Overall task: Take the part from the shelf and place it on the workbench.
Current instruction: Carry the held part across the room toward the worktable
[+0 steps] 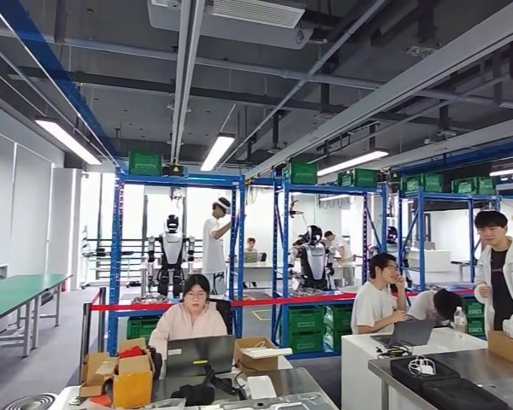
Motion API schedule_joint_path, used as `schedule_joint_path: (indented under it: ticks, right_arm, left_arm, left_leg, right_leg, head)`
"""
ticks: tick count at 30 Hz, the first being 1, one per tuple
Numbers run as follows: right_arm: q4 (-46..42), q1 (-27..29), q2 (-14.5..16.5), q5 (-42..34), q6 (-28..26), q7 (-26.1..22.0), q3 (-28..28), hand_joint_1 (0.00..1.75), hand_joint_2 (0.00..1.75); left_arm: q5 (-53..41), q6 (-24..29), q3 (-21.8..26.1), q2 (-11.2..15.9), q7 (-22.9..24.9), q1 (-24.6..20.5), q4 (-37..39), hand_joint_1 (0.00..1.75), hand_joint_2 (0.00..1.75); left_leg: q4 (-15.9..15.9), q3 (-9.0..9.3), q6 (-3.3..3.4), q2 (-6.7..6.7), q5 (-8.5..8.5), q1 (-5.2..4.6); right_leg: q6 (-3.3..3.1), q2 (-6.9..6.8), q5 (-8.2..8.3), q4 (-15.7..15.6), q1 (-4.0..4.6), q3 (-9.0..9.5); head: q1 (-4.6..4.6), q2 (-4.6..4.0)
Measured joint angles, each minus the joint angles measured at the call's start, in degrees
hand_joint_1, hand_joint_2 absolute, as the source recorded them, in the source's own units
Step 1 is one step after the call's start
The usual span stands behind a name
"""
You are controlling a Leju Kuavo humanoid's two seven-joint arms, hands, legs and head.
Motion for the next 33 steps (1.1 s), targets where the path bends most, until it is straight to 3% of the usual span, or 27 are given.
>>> schedule_joint_path:
  ticks: [2,7,9,11,12,13,15,17,21,23,26,27,28,29,31,33]
  right_arm:
    - [-0.2,-0.1,-0.3,0.2,-0.3,0.0,-0.7,1.75,1.75]
    - [-0.5,-0.3,-1.4,0.8,-0.8,-0.2,-2.8,1.75,1.75]
    - [-0.7,-0.4,-1.9,1.0,-0.9,-0.5,-3.8,1.75,1.75]
    - [-0.8,-0.3,-2.5,1.2,-0.8,-0.9,-4.7,1.75,1.75]
    - [-0.8,-0.1,-2.8,1.2,-0.7,-1.0,-5.0,1.75,1.75]
    - [-0.8,0.0,-3.0,1.3,-0.5,-1.1,-5.3,1.75,1.75]
    - [-1.2,0.1,-3.3,1.4,-0.1,-1.3,-5.5,1.75,1.75]
    - [-1.7,0.0,-3.3,1.3,0.3,-1.4,-5.4,1.75,1.75]
    - [-2.8,0.2,-2.6,1.1,1.1,-1.3,-4.8,1.75,1.75]
    - [-3.4,0.4,-1.9,0.9,1.3,-1.1,-4.3,1.75,1.75]
    - [-3.7,0.8,-1.3,0.4,1.3,-0.8,-3.6,1.75,1.75]
    - [-3.7,1.0,-1.2,0.2,1.3,-0.7,-3.5,1.75,1.75]
    - [-3.7,1.3,-1.2,0.1,1.3,-0.7,-3.3,1.75,1.75]
    - [-3.8,1.5,-1.2,0.0,1.3,-0.6,-3.2,1.75,1.75]
    - [-3.9,1.7,-1.2,-0.3,1.3,-0.6,-3.2,1.75,1.75]
    - [-4.1,1.7,-1.2,-0.5,1.3,-0.5,-3.1,1.75,1.75]
  left_arm:
    - [-0.2,0.1,0.0,0.0,-0.1,-0.2,0.0,0.0,0.0]
    - [-1.2,0.2,-0.1,0.0,-0.5,-0.6,0.0,0.0,0.0]
    - [-1.4,0.3,-0.2,0.0,-0.6,-1.1,0.0,0.0,0.0]
    - [-1.5,0.3,-0.2,0.0,-0.5,-1.5,0.0,0.0,0.0]
    - [-1.6,0.3,-0.2,0.0,-0.5,-1.7,0.0,0.0,0.0]
    - [-1.6,0.3,-0.2,0.0,-0.4,-1.7,0.0,0.0,0.0]
    - [-1.6,0.3,-0.2,0.0,-0.3,-1.8,0.0,0.0,0.0]
    - [-1.6,0.3,-0.2,0.0,-0.3,-2.0,0.0,0.0,0.0]
    - [-1.0,0.2,-0.2,0.1,-0.2,-1.6,0.0,0.0,0.0]
    - [-0.9,0.1,-0.2,0.2,-0.2,-1.5,0.0,0.0,0.0]
    - [-0.8,0.2,-0.1,0.5,-0.1,-1.0,0.0,0.0,0.0]
    - [-0.7,0.2,-0.1,0.7,-0.1,-0.7,0.0,0.0,0.0]
    - [-0.7,0.2,-0.1,0.7,-0.1,-0.5,0.0,0.0,0.0]
    - [-0.8,0.3,0.0,0.8,0.0,-0.4,0.0,0.0,0.0]
    - [-0.8,0.3,0.0,0.9,0.0,-0.4,0.0,0.0,0.0]
    - [-0.9,0.3,0.0,1.0,-0.1,-0.4,0.0,0.0,0.0]
  left_leg:
    - [-5.2,2.22,0.3,-0.03,1.92,-0.11]
    - [-6.5,3.05,1.93,-0.14,0.78,-0.27]
    - [-6.6,3.48,2.45,-0.13,0.39,-0.18]
    - [-6.6,3.96,2.66,-0.13,-0.12,-0.2]
    - [-6.6,4.33,2.64,-0.13,-0.44,-0.21]
    - [-6.6,4.8,2.58,-0.14,-0.79,-0.21]
    - [-6.6,5.95,2.35,-0.18,-1.6,-0.2]
    - [-6.8,6.69,1.89,-0.21,-2.21,-0.19]
    - [-7.2,6.95,0.59,0.01,-2.86,-0.04]
    - [-4.8,6.09,0.3,0.11,-4.12,-0.05]
    - [5.4,0.25,0.17,0.09,-7.36,-0.11]
    - [7.5,-1.46,0.1,0.09,-7.38,-0.11]
    - [7.7,-2.25,0.06,0.09,-6.28,-0.1]
    - [5.7,-1.97,0.04,0.09,-4.2,-0.08]
    - [-0.9,0.34,0.08,0.11,0.36,-0.12]
    - [-5.3,2.24,0.46,0.07,1.43,-0.26]
  right_leg:
    - [0.67,0.04,-1.02,0.5,0.13,0.44]
    - [1.94,-0.03,-2.58,2.0,-0.01,-0.22]
    - [2.6,-0.11,-4.76,7.8,-0.32,-3.32]
    - [3.03,-0.14,-6.48,15.1,-0.69,-8.13]
    - [3.17,-0.15,-6.13,16.9,-0.83,-9.79]
    - [3.25,-0.15,-4.68,16.6,-0.93,-10.44]
    - [3.18,-0.16,0.43,10.5,-1.01,-9.02]
    - [2.67,-0.15,3.6,4.7,-0.7,-6.94]
    - [1.21,-0.12,2.58,1.8,-0.23,-5.53]
    - [0.5,-0.18,2.32,0.9,-0.43,-4.51]
    - [-0.28,-0.33,1.46,0.7,-0.4,-3.15]
    - [-0.35,-0.28,1.08,0.7,-0.36,-2.71]
    - [-0.34,-0.2,0.66,0.7,-0.34,-2.16]
    - [-0.24,-0.13,0.17,0.7,-0.35,-1.5]
    - [0.19,-0.07,-0.97,0.8,-0.27,-0.18]
    - [0.81,-0.02,-1.83,1.0,-0.09,0.34]
  head:
    - [0.05,0.0]
    - [0.04,0.0]
    - [0.03,0.0]
    - [0.02,0.0]
    - [0.02,0.0]
    - [0.02,0.0]
    - [0.02,0.0]
    - [0.02,0.01]
    - [0.0,0.02]
    - [-0.01,0.01]
    - [0.0,0.0]
    - [0.0,0.0]
    - [0.0,0.0]
    - [0.0,0.0]
    - [0.0,0.0]
    - [0.01,0.0]
